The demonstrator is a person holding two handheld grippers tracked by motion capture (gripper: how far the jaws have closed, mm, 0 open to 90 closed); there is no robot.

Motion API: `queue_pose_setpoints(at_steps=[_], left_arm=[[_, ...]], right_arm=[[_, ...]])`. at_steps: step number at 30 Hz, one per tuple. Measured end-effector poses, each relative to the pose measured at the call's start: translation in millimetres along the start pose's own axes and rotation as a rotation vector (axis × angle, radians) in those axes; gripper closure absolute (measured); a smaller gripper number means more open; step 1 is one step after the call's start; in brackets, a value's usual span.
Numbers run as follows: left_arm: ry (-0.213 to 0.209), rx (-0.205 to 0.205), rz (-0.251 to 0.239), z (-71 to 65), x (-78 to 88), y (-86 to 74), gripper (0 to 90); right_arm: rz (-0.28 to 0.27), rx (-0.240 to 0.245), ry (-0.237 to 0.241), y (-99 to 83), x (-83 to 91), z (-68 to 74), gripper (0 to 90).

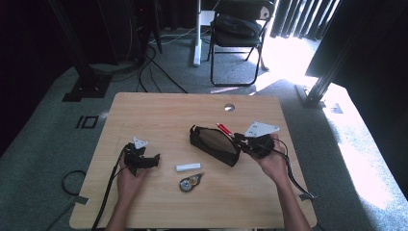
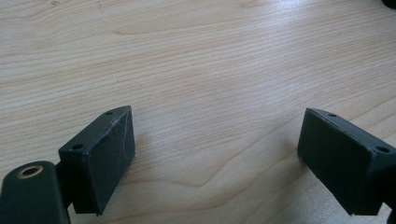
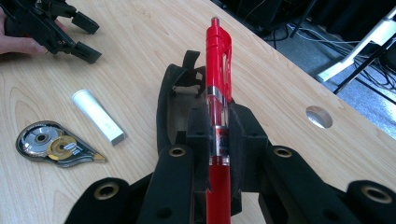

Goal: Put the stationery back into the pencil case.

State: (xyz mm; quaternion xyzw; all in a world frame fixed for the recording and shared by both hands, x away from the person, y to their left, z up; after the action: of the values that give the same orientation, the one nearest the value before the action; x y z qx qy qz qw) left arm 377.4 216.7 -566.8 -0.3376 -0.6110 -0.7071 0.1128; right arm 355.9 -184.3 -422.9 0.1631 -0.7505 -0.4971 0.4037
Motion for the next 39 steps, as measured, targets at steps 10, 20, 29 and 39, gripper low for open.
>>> queue_pose_setpoints(at_steps=[10,20,29,39], left_arm=[[0.000,0.000,0.000,0.0,0.0,0.0,11.6],[0.000,0.000,0.000,0.0,0.0,0.0,11.6],[0.000,0.000,0.000,0.0,0.0,0.0,11.6],[0.000,0.000,-0.001,0.0,-0.1,0.0,11.6]], right_arm=[[0.003,-0.004,0.003,0.9,-5.1,-1.8,79.3],[0.004,-0.009,0.004,0.7,-9.5,-4.4,79.3],[0.009,-0.013,0.008,0.0,-14.6,-5.8,79.3],[0.011,-0.020,0.010,-0.6,-18.9,-6.8,79.3]])
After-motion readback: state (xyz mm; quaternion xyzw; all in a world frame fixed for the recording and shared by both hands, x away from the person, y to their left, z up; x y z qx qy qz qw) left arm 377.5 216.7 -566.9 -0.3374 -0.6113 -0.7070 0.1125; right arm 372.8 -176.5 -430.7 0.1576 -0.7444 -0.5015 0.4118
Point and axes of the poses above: each handheld gripper's, and its own axes: x roughly backward along the jaws, y roughly out of its top, z roughly to its left, the point moved 2 cm from there along -x, roughly forward along the jaws, and after that the axes turned 7 degrees about -z, right-handed, at the moved point
